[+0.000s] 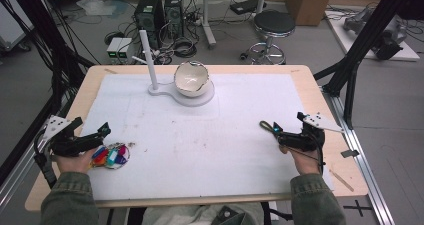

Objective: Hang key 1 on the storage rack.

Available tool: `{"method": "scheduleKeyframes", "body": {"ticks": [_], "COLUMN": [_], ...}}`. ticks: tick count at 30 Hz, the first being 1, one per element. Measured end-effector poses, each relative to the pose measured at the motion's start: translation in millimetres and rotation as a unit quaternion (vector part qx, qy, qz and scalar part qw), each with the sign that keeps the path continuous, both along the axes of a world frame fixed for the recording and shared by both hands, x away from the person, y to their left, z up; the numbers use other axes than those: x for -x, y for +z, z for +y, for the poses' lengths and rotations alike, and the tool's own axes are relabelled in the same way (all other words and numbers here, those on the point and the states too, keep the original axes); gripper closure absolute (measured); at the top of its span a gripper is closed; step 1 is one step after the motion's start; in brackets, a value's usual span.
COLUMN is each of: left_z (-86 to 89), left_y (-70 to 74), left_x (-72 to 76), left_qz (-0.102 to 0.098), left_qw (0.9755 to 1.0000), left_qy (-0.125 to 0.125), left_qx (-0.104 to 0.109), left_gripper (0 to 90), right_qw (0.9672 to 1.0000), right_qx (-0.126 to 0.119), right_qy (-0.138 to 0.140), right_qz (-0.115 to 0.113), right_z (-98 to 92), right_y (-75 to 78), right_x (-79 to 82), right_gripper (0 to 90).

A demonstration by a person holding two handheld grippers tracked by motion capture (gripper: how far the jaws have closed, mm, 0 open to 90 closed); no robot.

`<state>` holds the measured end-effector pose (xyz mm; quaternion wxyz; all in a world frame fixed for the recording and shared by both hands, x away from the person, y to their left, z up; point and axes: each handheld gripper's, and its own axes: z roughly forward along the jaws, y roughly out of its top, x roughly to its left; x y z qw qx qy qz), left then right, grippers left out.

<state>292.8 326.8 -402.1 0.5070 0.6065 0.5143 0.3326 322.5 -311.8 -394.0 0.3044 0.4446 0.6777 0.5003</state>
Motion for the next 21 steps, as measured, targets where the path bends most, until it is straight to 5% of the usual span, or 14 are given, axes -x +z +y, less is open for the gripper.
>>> {"method": "scheduleKeyframes", "body": {"ticks": [21], "left_z": [-1.7], "left_y": [-2.0], "left_x": [-2.9], "left_qz": [0.01], "left_qw": [0.9998], "left_qy": [-0.016], "left_qx": [-0.006], "left_gripper": [1.7], "right_qw": [0.9999], "right_qx": [0.0], "right_qy": [0.003], "right_qz": [0.012], "right_z": [0.9], "right_y": [-0.8], "right_x": [-4.1], "right_gripper": [0.7]}}
